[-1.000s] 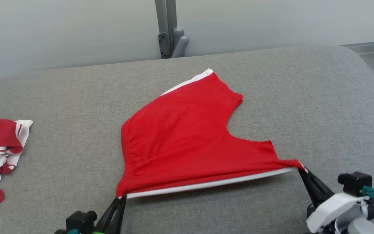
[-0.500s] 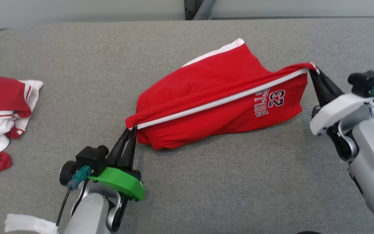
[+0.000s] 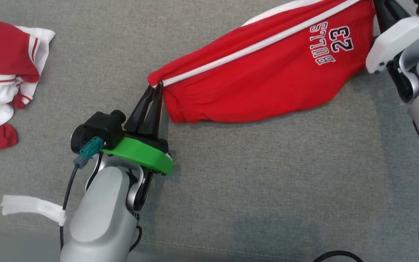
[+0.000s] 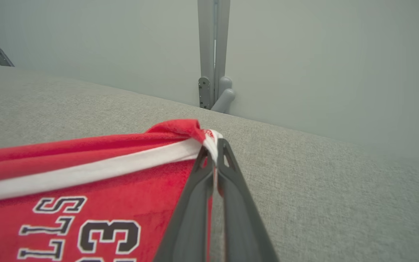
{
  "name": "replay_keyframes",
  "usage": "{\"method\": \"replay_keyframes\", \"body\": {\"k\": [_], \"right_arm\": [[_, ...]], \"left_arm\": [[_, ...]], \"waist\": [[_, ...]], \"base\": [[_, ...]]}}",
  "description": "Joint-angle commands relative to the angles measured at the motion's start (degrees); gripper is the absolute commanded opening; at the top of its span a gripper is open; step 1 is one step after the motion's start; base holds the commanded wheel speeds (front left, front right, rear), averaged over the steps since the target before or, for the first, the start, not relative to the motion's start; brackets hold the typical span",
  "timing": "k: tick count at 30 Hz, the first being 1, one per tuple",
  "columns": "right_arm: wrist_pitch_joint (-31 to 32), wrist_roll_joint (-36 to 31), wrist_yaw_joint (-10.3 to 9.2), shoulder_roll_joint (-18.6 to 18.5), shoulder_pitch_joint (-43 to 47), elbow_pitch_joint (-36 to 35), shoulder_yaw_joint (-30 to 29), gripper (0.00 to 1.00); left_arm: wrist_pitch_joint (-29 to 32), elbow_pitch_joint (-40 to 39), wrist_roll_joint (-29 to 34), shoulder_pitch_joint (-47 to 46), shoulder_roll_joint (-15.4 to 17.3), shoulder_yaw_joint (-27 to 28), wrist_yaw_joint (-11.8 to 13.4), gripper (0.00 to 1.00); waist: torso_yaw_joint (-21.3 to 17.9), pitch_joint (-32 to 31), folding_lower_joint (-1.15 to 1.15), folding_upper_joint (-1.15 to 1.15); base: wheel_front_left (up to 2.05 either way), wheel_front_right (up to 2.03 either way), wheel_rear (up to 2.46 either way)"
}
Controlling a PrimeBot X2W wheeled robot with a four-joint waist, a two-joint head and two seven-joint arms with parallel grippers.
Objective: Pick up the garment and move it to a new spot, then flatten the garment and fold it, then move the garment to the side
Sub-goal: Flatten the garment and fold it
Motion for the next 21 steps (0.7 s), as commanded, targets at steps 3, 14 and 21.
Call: {"method": "replay_keyframes", "body": {"k": [3,14,21], "right_arm": [[0.0,-1.2,-0.26,-1.2,-4.5,3.1,0.0,0.0],[-2.9,0.3,-0.19,1.1,-6.5,7.4,2.7,1.0],[-4.7,5.5,-0.19,1.1,-1.7,5.7,3.3,1.0]], "left_arm": [[0.0,-0.9,-2.0,-2.9,0.6,-1.1,1.7,0.0],[0.0,-1.1,-4.1,-5.9,0.5,-5.0,2.8,1.0],[0.0,-0.9,-2.4,-2.6,0.5,-3.2,3.8,1.0]], "waist": [[3.9,5.6,0.0,0.0],[3.5,6.3,0.0,0.0],[1.8,2.8,0.0,0.0]], "base": [[0.0,0.0,0.0],[0.0,0.0,0.0],[0.0,0.0,0.0]]}}
